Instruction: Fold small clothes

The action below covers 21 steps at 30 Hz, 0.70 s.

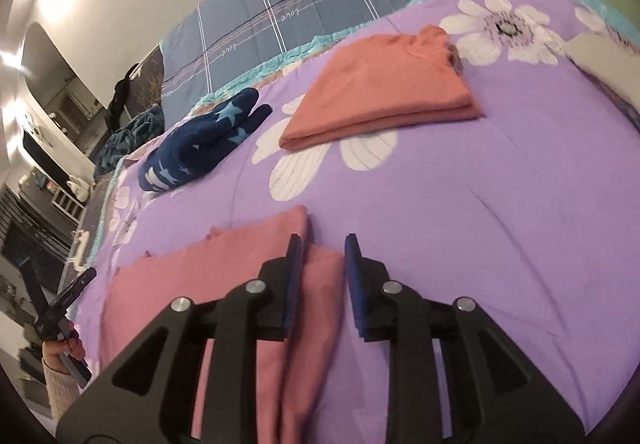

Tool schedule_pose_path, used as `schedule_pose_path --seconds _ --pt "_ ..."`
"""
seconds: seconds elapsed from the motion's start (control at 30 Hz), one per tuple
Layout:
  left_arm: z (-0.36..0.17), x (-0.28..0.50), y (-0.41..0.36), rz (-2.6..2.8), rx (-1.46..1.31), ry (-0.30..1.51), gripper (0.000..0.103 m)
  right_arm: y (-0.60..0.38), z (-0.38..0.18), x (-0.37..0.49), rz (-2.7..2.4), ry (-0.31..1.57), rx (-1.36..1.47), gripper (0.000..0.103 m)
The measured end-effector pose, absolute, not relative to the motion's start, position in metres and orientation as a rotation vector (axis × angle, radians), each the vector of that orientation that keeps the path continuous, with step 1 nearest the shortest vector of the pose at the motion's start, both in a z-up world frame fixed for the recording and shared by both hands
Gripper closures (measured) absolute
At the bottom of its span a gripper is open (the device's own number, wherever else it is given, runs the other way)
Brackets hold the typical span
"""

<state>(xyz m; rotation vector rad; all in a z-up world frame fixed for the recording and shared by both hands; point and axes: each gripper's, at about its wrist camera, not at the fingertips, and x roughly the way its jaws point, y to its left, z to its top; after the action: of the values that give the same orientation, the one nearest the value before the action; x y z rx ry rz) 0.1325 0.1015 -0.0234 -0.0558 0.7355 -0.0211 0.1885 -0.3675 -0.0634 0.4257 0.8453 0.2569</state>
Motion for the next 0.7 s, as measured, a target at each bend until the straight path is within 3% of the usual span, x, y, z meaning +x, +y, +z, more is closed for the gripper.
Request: schedule_pose_path --seconds 0.1,0.17,0.2,0.23,0.47,0.57,0.7 --pt "-0.016 0.108 0.030 -0.208 0.016 0.745 0.060 -0.376 -0.071 0.185 0.312 0.893 0.478 0.078" --pt "-0.022 0.089 -0.025 -0.376 0.036 0.781 0.058 -0.373 -0.081 0.186 0.369 0.934 0.502 0.064" --pt "-0.025 0.081 -0.049 -0.445 0.041 0.797 0.058 -0.369 -0.085 0.188 0.407 0.960 0.507 0.052" --pt "-0.030 0.072 -0.073 -0.507 0.048 0.810 0.058 -0.365 -0.090 0.190 0.450 0.986 0.502 0.051" --pt "-0.053 0.016 -0.209 -0.742 0.258 0.846 0.058 -0.349 -0.096 0.221 0.562 1.056 0.459 0.048" --pt "-0.060 -0.002 -0.235 -0.769 0.361 0.846 0.049 -0.353 -0.106 0.220 0.597 1.003 0.490 0.048" --pt "-0.079 -0.015 -0.259 -0.727 0.527 0.852 0.048 -0.352 -0.105 0.213 0.630 0.958 0.430 0.048"
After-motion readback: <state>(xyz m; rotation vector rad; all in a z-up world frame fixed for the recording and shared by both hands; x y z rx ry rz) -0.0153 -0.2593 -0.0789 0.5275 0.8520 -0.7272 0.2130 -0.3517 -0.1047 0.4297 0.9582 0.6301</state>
